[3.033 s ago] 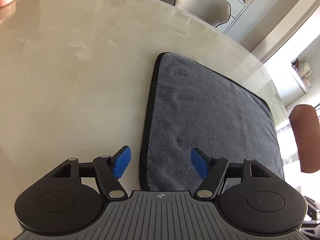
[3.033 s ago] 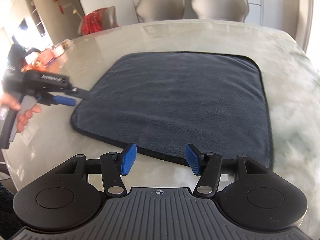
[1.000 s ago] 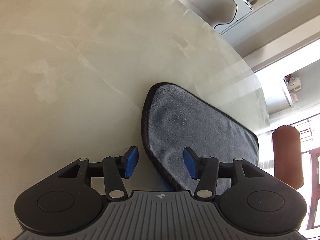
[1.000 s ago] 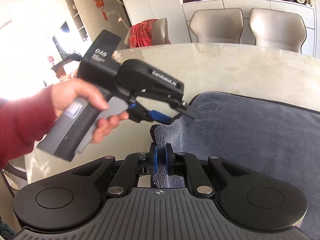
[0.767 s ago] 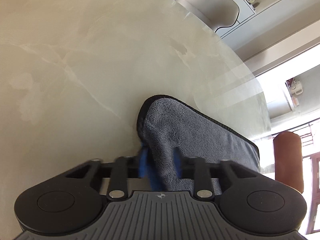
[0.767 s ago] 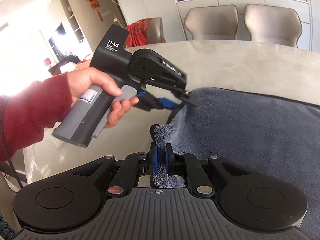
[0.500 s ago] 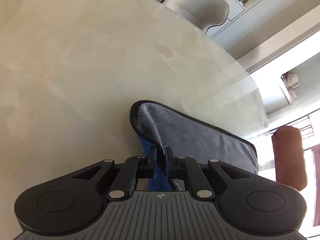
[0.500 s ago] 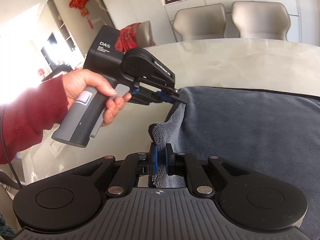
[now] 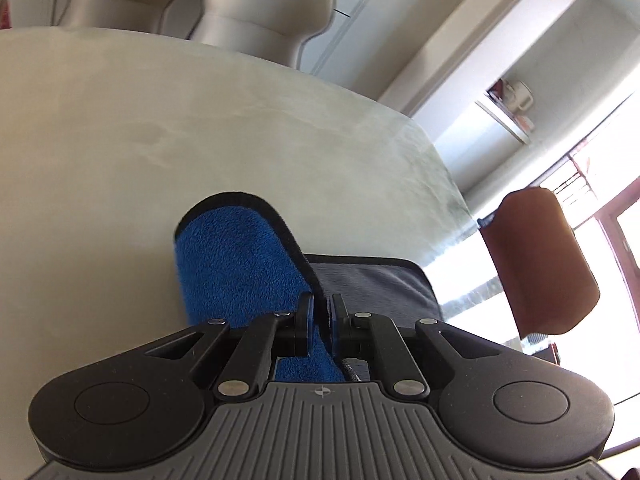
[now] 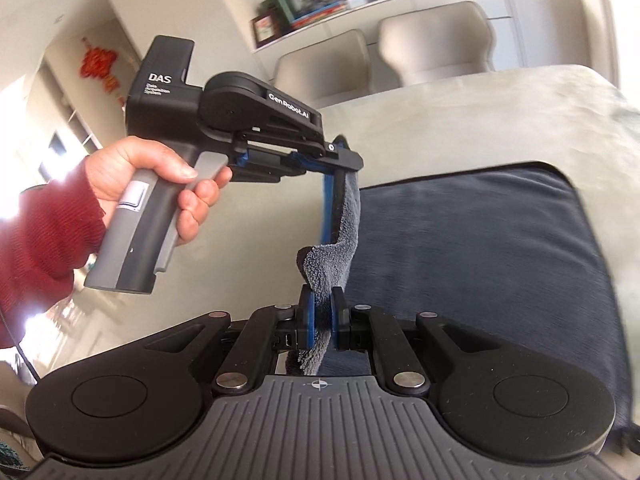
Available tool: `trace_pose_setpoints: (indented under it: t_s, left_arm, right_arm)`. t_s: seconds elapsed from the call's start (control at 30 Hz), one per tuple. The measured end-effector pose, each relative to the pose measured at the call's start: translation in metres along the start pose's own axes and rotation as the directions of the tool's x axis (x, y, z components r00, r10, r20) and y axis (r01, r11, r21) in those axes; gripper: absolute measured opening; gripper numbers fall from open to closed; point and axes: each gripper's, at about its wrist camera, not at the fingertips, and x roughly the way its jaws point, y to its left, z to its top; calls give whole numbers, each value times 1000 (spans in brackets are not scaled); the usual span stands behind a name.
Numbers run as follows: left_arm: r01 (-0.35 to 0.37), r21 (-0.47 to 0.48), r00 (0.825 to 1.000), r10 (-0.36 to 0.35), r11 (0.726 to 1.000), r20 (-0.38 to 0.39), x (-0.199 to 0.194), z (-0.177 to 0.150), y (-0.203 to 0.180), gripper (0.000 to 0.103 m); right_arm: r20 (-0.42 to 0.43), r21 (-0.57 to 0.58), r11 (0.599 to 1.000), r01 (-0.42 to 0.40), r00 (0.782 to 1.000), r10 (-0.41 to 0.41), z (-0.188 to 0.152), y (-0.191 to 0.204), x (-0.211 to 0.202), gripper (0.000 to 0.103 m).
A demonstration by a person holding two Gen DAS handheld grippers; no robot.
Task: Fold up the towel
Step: 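Lift the pinched towel edge with both tools and fold it over the towel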
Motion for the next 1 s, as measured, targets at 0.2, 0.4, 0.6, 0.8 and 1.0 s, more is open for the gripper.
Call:
trace_pose_setpoints:
  t_s: [0.2,0.4,0.6,0.8,1.0]
  left_arm:
    - [47,85,999,-44,995,-31,29,-4,-58,7]
    - [63,171,996,-50,983,-79,61,-19,-102,8]
    - [-52,199,991,76,979,-115,77,-23,-101,17]
    - [-170,185,968,199,968,-150,95,-7,-87,35]
    - [-242,260,937,295,935,-186,113,-8,-96,38]
  right_arm:
    - [32,64,996,62,997,-65,-4,-35,-25,8]
    - [-19,132,986,101,995,-100,-18,-76,-35,11]
    - [-81,175,983,54,996,-40,-23,-100,-25,30]
    - [-99,173,984,32,995,-15,-21,-109,-13,35]
    - [-107,118,993,-17,994,30,-15,-105,0,35]
